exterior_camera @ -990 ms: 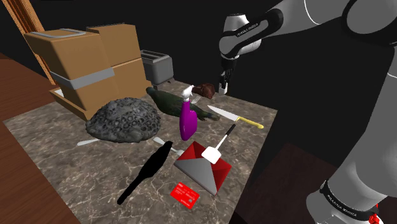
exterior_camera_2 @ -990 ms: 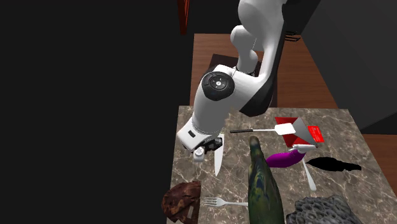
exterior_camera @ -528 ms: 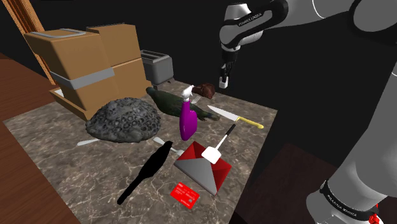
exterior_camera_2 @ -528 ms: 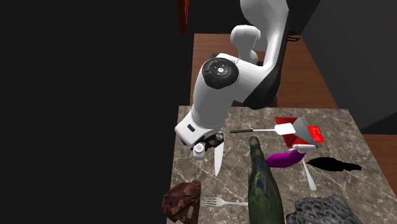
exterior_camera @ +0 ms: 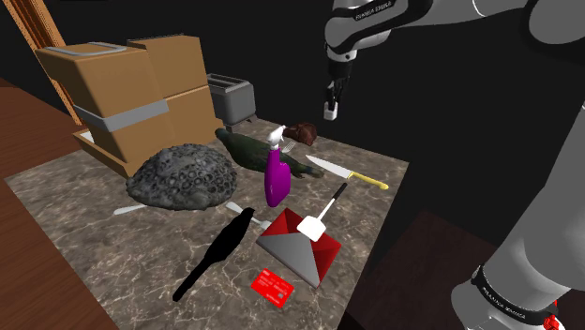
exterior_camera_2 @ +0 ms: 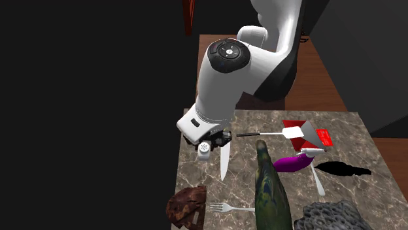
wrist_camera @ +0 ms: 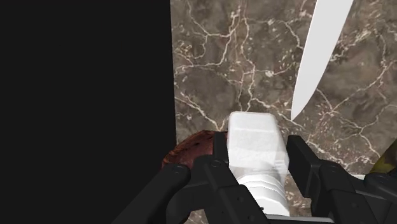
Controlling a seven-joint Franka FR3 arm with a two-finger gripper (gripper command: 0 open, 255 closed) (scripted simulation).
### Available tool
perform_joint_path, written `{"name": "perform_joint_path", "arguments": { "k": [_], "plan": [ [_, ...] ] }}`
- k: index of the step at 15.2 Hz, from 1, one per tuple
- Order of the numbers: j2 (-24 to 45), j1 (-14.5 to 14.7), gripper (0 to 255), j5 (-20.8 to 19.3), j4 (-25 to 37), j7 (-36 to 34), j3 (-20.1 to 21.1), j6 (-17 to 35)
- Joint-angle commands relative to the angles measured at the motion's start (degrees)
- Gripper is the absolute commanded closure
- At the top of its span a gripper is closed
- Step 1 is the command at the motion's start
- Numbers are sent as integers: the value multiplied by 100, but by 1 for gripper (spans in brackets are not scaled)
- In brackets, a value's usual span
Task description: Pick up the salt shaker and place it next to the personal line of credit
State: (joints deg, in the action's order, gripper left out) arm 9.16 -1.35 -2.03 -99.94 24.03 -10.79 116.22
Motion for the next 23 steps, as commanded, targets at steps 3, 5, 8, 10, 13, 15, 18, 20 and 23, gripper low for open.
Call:
{"name": "perform_joint_path", "arguments": {
  "k": [3, 5, 8, 10, 13, 15, 18, 20, 23],
  "plan": [
    [-212, 69, 255, -59, -96, -113, 34, -121],
    [-569, 195, 255, -164, -542, -349, 112, -41],
    [-1072, 361, 255, -298, -1142, -713, 257, 38],
    [-1388, 459, 255, -367, -1503, -958, 374, 66],
    [-1833, 599, 255, -438, -1990, -1328, 570, 76],
    [-2112, 690, 255, -460, -2280, -1574, 713, 65],
    [-2502, 831, 255, -458, -2667, -1942, 944, 25],
    [-2743, 929, 255, -433, -2892, -2187, 1109, -15],
    [-3072, 1085, 255, -364, -3182, -2555, 1368, -91]
  ]
}}
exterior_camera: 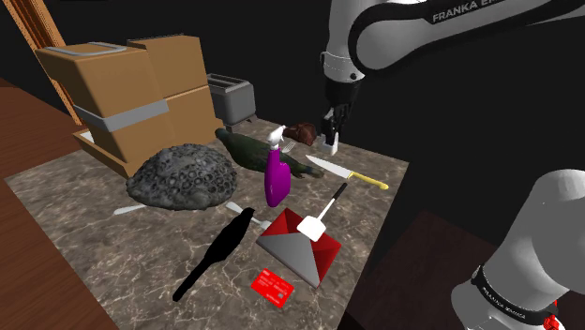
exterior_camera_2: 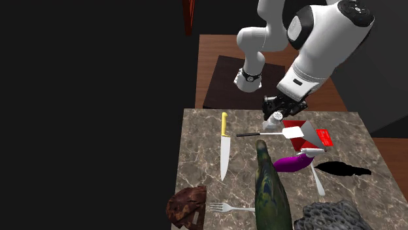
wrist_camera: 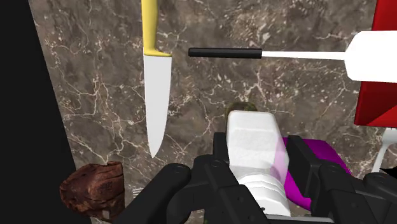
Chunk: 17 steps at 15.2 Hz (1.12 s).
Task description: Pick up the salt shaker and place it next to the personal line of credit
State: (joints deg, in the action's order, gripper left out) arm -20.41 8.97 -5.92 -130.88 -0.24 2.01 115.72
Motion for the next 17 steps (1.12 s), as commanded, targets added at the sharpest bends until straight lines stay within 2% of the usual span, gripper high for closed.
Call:
{"name": "perform_joint_path", "arguments": {
  "k": [1, 9, 17],
  "plan": [
    [-216, 108, 255, 56, -171, -251, 177, -70],
    [-831, 589, 255, 409, -604, -1262, 947, -336],
    [-1045, 1078, 255, 838, -608, -2336, 1800, -599]
  ]
}}
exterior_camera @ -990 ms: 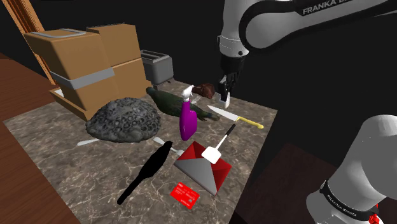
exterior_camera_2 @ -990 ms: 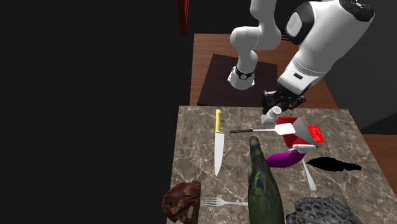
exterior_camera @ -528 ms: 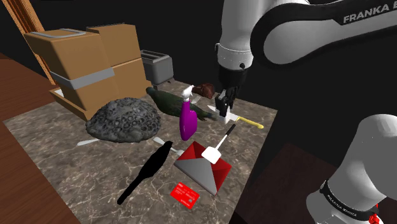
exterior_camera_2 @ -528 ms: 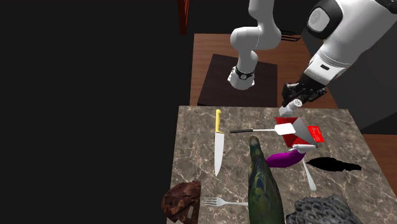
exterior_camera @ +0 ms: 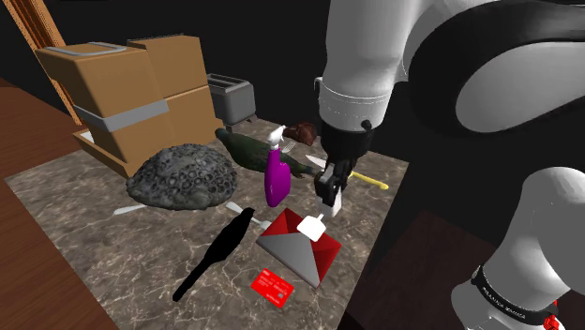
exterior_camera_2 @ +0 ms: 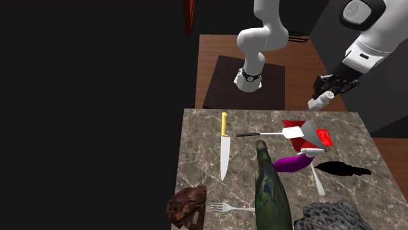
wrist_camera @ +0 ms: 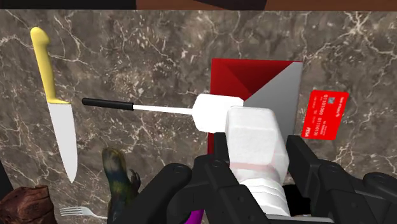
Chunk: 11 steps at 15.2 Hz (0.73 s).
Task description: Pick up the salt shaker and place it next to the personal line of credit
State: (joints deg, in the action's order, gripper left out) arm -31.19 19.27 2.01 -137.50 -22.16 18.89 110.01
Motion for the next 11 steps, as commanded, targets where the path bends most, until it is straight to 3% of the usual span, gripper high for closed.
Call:
{"name": "perform_joint_path", "arguments": {
  "k": [1, 11],
  "plan": [
    [37, 103, 255, 95, 83, -283, 225, -57],
    [520, 514, 255, 435, 789, -1851, 1500, -301]
  ]
}}
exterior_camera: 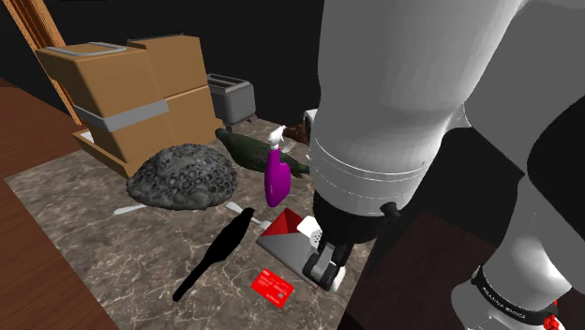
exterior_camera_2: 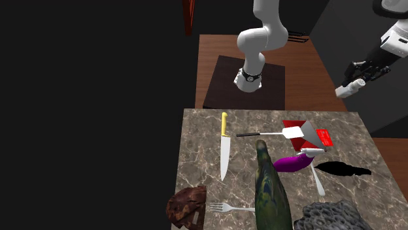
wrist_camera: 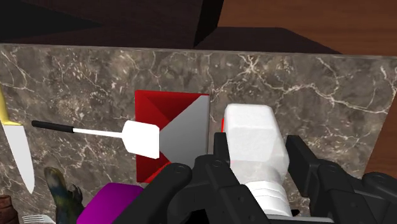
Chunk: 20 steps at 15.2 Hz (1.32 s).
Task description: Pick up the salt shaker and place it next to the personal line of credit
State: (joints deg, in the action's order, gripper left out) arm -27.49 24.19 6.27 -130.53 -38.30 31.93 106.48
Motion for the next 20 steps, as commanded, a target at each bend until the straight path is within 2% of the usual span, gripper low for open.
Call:
{"name": "perform_joint_path", "arguments": {
  "k": [1, 20],
  "plan": [
    [162, 22, 255, 13, 25, -246, 214, 130],
    [693, -50, 255, -88, -1040, -558, 611, 1678]
  ]
}}
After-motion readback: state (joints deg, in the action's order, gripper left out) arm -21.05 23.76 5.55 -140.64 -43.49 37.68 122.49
